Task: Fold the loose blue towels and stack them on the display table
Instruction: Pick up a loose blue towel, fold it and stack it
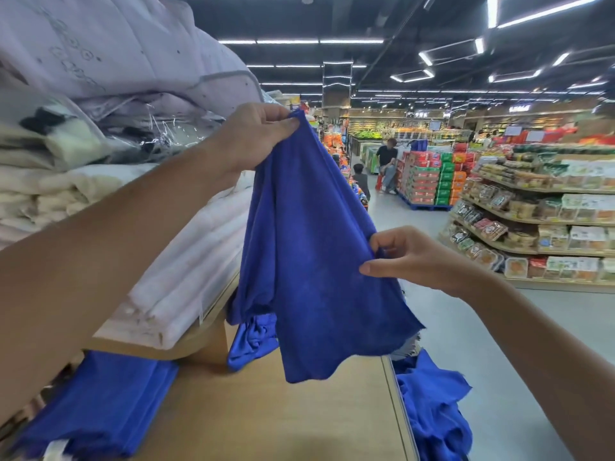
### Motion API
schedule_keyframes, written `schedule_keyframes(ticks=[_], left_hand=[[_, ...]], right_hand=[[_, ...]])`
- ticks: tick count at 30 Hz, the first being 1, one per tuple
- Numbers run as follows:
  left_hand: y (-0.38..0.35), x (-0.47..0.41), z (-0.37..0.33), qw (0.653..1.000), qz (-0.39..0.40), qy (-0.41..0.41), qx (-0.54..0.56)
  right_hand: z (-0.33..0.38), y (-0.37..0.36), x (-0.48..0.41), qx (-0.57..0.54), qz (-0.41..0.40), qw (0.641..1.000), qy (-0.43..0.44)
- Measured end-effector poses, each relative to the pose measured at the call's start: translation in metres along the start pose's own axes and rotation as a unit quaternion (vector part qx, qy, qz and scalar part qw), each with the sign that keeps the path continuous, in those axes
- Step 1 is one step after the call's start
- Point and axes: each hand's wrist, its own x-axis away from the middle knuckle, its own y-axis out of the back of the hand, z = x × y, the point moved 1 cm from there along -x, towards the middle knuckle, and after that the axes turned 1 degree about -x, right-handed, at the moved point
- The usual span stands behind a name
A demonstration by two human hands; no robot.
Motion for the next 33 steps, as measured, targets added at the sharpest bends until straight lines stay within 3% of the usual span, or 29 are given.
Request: schedule_keyframes(ticks=[11,15,22,28,33], left_hand=[[-0.001,-0.002,0.010,0.999,-0.031,0.017,0.029],[0.001,0.014,0.018,0.999,-0.040,0.024,0.023],[-0.004,0.104,0.051,0.992,-0.113,-0.004,0.050],[-0.016,0.188,0.089,0.976,-0.195,-0.006,0.095],[-0.010,0.238,0.105,0.971,-0.221,-0.081,0.043]], right_hand=[[-0.041,0.061,0.034,0.130,-0.057,0.986,-0.092],[-0.049,0.079,0.048,0.054,-0.104,0.990,-0.076],[-0.069,0.076,0.072,-0.072,-0.211,0.974,0.032],[-0.088,0.048,0.093,-0.162,-0.232,0.959,0.017],[-0.105,0.029,0.110,-0.230,-0.223,0.947,0.002]])
